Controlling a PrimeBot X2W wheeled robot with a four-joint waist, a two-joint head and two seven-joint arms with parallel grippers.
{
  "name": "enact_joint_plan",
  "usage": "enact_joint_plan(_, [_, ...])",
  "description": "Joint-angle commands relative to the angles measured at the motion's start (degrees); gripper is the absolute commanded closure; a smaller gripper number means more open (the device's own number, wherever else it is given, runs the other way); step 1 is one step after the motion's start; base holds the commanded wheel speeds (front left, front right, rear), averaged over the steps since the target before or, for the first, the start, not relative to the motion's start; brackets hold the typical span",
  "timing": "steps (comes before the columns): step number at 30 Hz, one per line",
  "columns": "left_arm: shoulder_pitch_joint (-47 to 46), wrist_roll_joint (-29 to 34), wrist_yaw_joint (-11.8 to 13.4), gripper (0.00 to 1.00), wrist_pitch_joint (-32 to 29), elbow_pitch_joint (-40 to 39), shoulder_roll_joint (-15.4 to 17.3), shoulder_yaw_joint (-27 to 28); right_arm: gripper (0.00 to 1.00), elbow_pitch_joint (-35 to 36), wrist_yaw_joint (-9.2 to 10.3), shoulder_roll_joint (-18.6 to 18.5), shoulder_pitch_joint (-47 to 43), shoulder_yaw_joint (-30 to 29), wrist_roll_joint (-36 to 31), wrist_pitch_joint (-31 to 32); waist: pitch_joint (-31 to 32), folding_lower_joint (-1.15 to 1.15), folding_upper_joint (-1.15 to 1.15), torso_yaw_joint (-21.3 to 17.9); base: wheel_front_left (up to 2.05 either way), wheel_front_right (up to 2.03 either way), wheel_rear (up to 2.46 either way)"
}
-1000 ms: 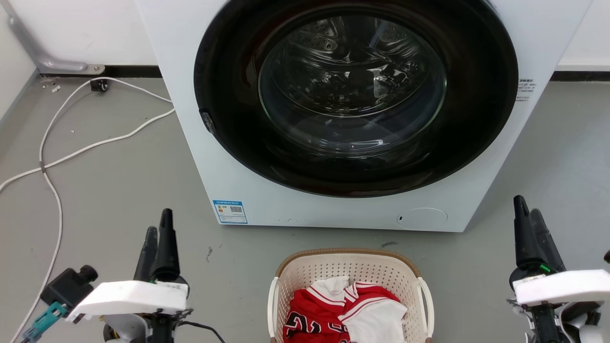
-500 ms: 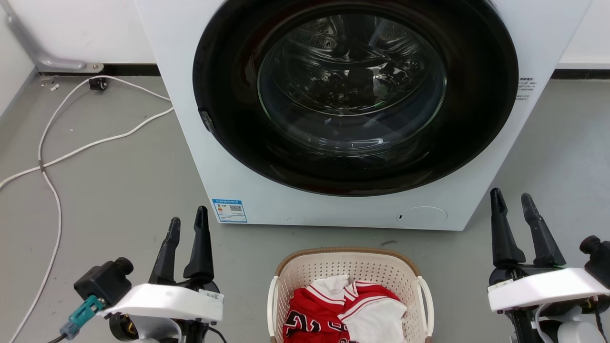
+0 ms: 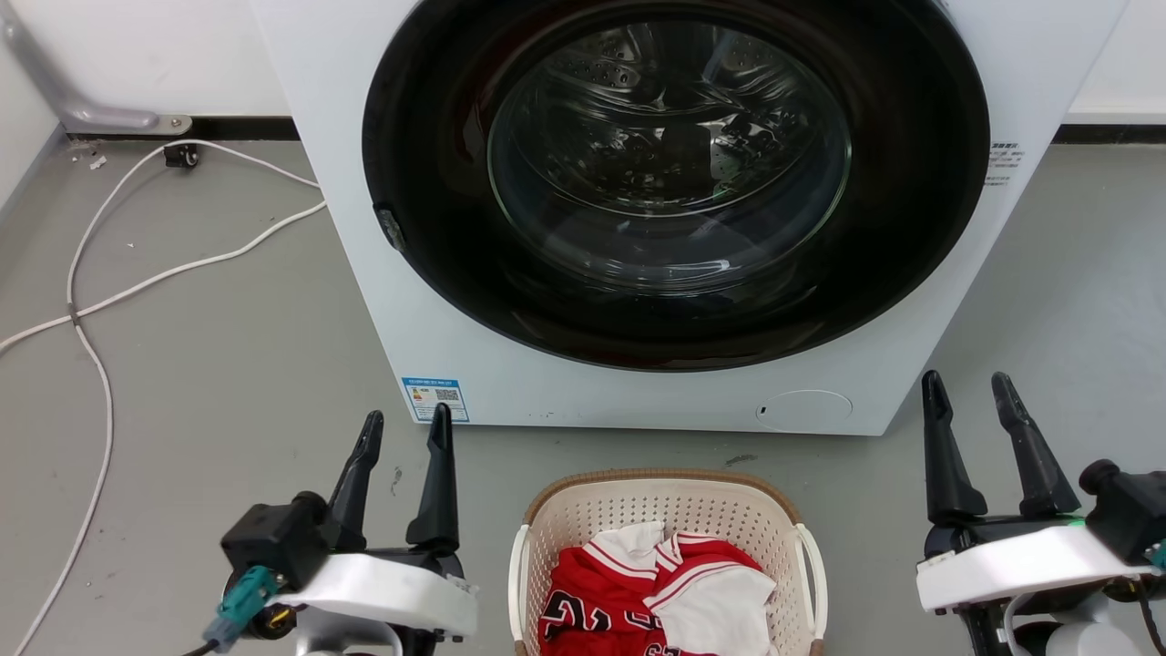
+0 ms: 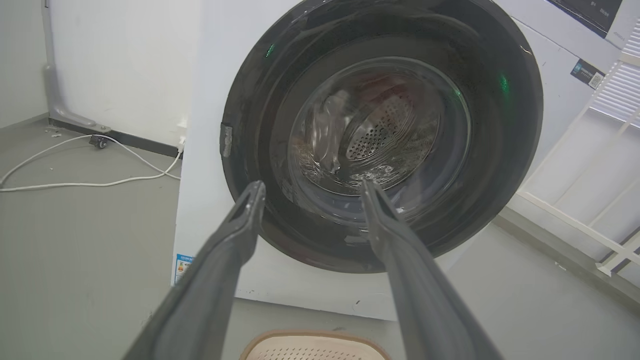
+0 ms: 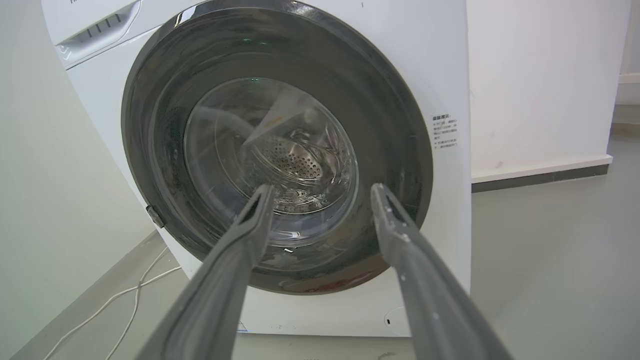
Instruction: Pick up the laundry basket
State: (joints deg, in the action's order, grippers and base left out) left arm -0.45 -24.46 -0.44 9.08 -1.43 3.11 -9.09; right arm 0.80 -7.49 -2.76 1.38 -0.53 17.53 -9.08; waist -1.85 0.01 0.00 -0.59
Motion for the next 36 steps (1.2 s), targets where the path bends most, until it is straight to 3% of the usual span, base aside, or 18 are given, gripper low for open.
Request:
enact_joint_plan(1, [-0.19,2.0,0.51,0.0,0.53,-0.68,0.61,-0.81,0.0,0.22,0.0,-0.18,0.06,0.19,-1.93,-0.56,0.0,-0.01,0.0,0.01,0.0,0.0,0.0])
enact_joint_plan(9, [-0.37,8.21,3.85,0.0,1.9,-1.11,2.6,-5.57,0.0,-1.48,0.0,-0.18,-0.72,0.99,-8.12,-1.87,0.0,-0.01,0.0,0.05,0.0,0.0,0.0])
enact_joint_plan(16, [0.15,10.57,5.04,0.0,2.85,-0.53,3.17,-7.6,0.0,-3.14,0.0,-0.18,-1.34,0.88,-11.33,-2.8,0.16,-0.01,0.0,-0.05,0.0,0.0,0.0])
enact_joint_plan(28, [1.05,13.93,2.69,0.0,4.2,5.32,2.44,-8.65,0.0,-6.2,0.01,-0.18,-1.95,0.56,-15.75,-4.18,0.0,-0.01,0.0,-0.46,0.0,0.0,0.0])
enact_joint_plan(36, [1.37,16.91,2.22,0.0,5.03,6.56,1.29,-7.63,0.0,-7.6,0.01,-0.17,-1.85,0.34,-14.47,-5.1,-0.12,-0.01,0.0,-0.44,0.0,0.0,0.0])
